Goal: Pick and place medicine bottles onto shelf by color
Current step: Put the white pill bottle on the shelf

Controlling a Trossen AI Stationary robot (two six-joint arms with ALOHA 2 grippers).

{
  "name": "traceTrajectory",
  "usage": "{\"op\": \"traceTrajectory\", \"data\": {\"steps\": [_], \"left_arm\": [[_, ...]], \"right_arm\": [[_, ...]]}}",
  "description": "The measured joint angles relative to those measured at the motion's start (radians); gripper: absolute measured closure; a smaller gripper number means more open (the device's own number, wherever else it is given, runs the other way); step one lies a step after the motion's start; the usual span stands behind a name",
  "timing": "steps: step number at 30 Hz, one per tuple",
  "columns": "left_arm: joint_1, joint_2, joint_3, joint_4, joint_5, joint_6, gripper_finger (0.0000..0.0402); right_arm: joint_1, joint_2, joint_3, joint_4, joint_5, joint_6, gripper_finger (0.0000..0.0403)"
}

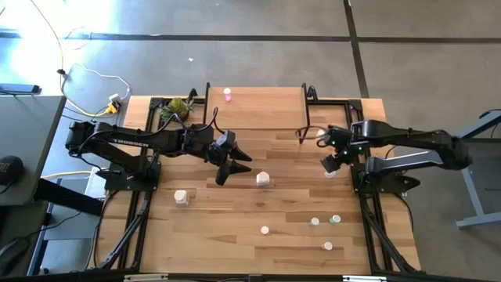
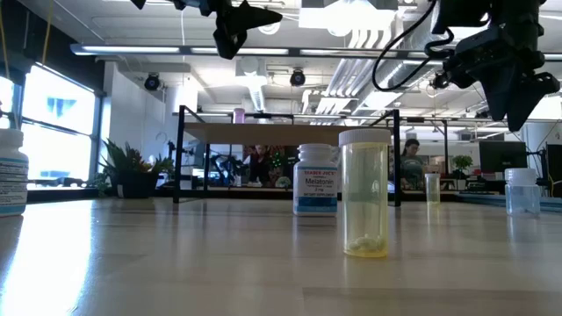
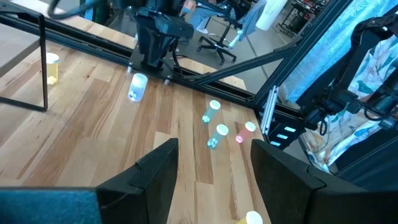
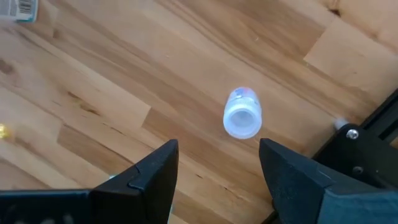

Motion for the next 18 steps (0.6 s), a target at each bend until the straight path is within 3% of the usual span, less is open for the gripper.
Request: {"op": "traceTrajectory", "data": {"steps": [12,18], "left_arm": [[0.0,0.0,0.0,0.0,0.002,0.053,0.0209],[0.0,0.0,0.0,0.0,0.002,0.053,0.0209]], "right_arm": [[0.137,0.02,0.0,0.0,0.137,0.227,0.0187],[0.147,0.088,-0.001,-0.011,0.14,0.136,0.0187]]}}
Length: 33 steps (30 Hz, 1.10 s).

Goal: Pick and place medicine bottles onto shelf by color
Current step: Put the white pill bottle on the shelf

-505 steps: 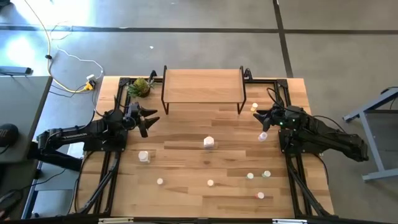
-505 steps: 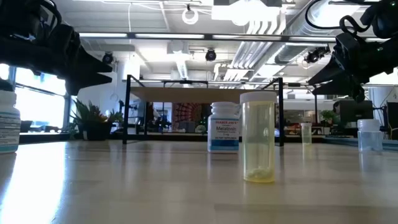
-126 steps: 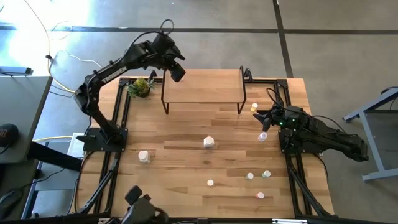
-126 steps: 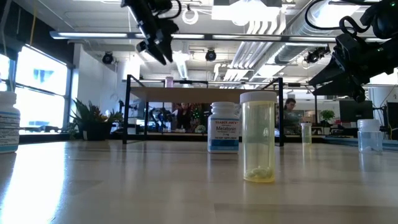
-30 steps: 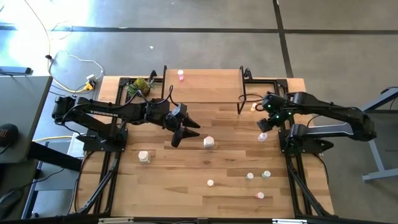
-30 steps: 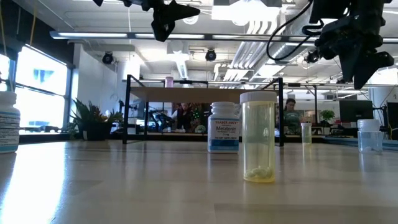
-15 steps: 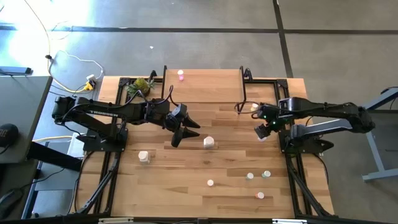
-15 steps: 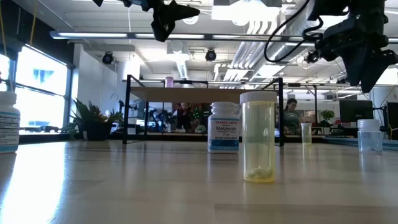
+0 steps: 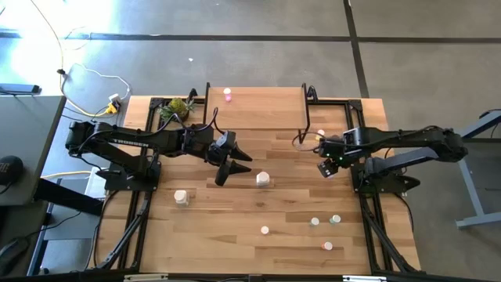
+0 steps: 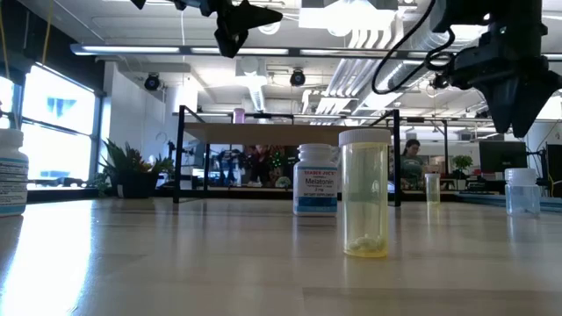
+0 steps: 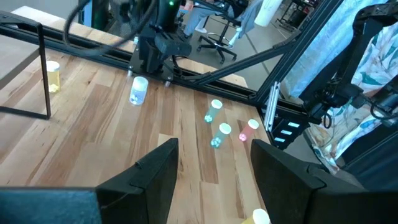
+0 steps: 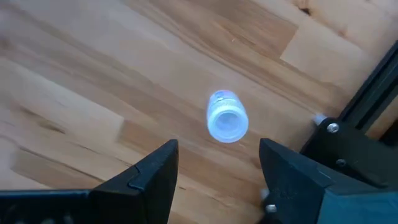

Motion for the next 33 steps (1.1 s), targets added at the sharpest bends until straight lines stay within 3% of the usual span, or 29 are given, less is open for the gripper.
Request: {"op": "traceTrajectory", "data": {"steps": [11,23,33], "left_arm": [[0.0,0.0,0.0,0.0,-0.002,0.0,0.0209],[0.0,0.0,0.0,0.0,-0.002,0.0,0.0209],[0.001,0.0,0.0,0.001,-0.01,0.0,0.0209]], "right_arm": [[-0.001,0.088,0.0,0.001,-0.034,-0.245,0.0187],[-0.001,0.163,-0.123,0.098,-0.041,-0.202,0.0188],[-0.001,0.163,-0.132,0.164,0.003,-0.206,0.0196]]}}
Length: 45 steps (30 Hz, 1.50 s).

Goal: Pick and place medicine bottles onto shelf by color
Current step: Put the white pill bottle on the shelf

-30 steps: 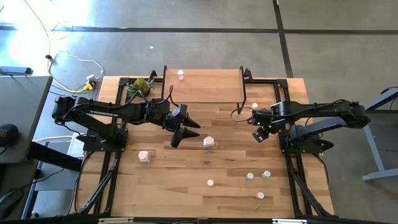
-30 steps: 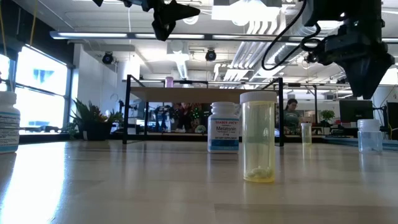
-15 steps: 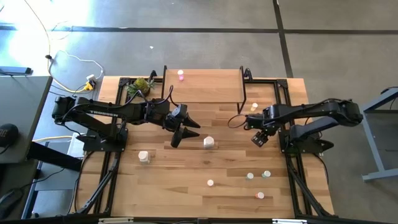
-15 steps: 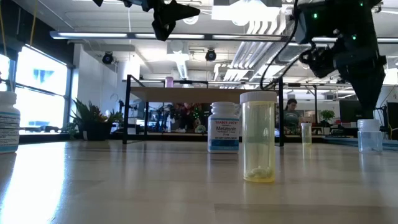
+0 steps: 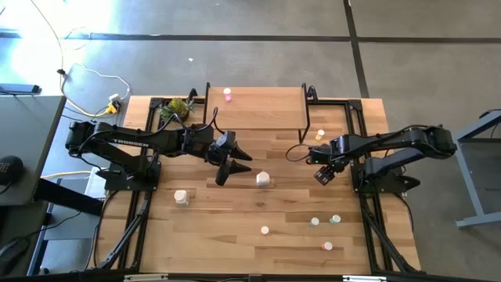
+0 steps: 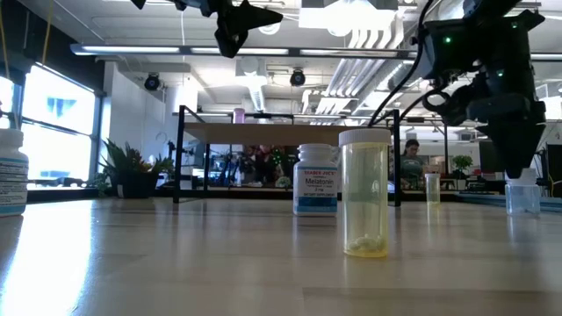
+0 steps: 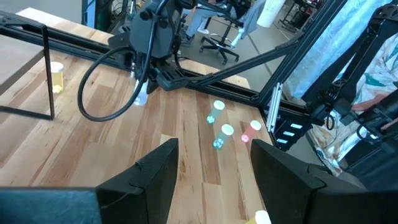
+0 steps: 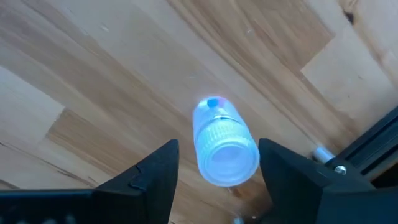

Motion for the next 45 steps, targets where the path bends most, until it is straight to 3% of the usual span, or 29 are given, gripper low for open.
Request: {"op": "traceTrajectory", "data": {"steps": [13,22,29,35,39,45], "left_arm": [[0.0,0.0,0.0,0.0,0.0,0.0,0.0209],[0.05,-0.027,0.001,-0.001,0.003,0.0,0.0209],[0.142,-0.096,0.001,-0.054,0.003,0.0,0.0209],[0.207,-0.13,0.001,-0.103,0.0,0.0,0.0209],[0.233,-0.129,0.001,-0.117,0.0,0.006,0.0209],[0.256,-0.129,0.001,-0.115,0.0,0.059,0.0209]], "right_arm": [[0.0,0.0,0.001,-0.021,-0.018,0.023,0.0276],[0.01,-0.001,0.073,-0.016,-0.08,0.05,0.0281],[0.053,0.002,0.303,-0.001,-0.074,0.094,0.0283],[0.052,0.039,0.551,-0.01,0.066,0.039,0.0283],[-0.001,0.089,0.699,-0.047,0.138,-0.065,0.0283],[-0.14,0.211,0.908,-0.171,0.16,-0.306,0.0283]]}}
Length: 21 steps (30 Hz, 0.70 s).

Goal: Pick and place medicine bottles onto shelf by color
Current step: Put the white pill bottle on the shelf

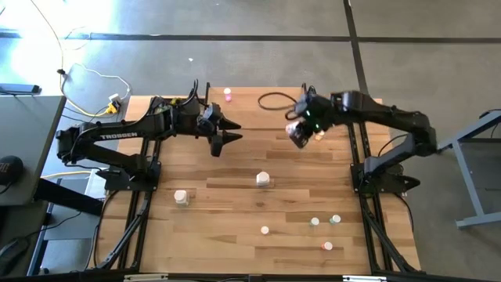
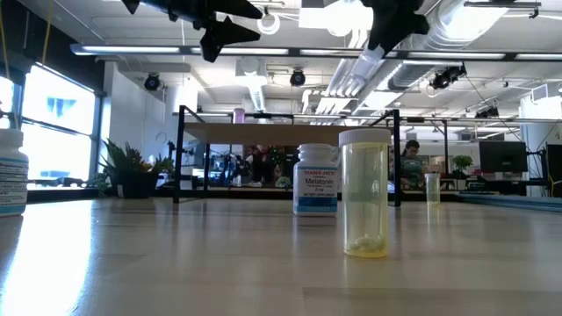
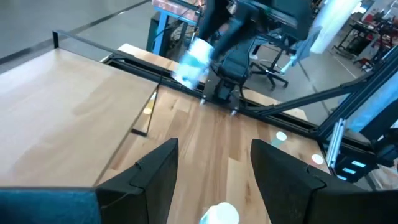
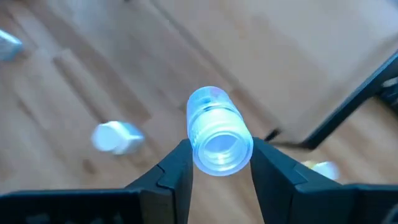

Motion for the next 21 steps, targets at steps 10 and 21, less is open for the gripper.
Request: {"op": "traceTrajectory", "data": {"steps": [10,21], "left_arm": [[0.025,0.0,0.0,-0.024,0.0,-0.007,0.0209],[0.026,0.0,0.0,-0.052,-0.001,-0.007,0.0209]], "right_arm": [[-0.198,0.244,0.28,-0.251,-0.042,-0.32,0.0283],[-0.227,0.389,0.314,-0.299,-0.067,-0.457,0.0283]]}}
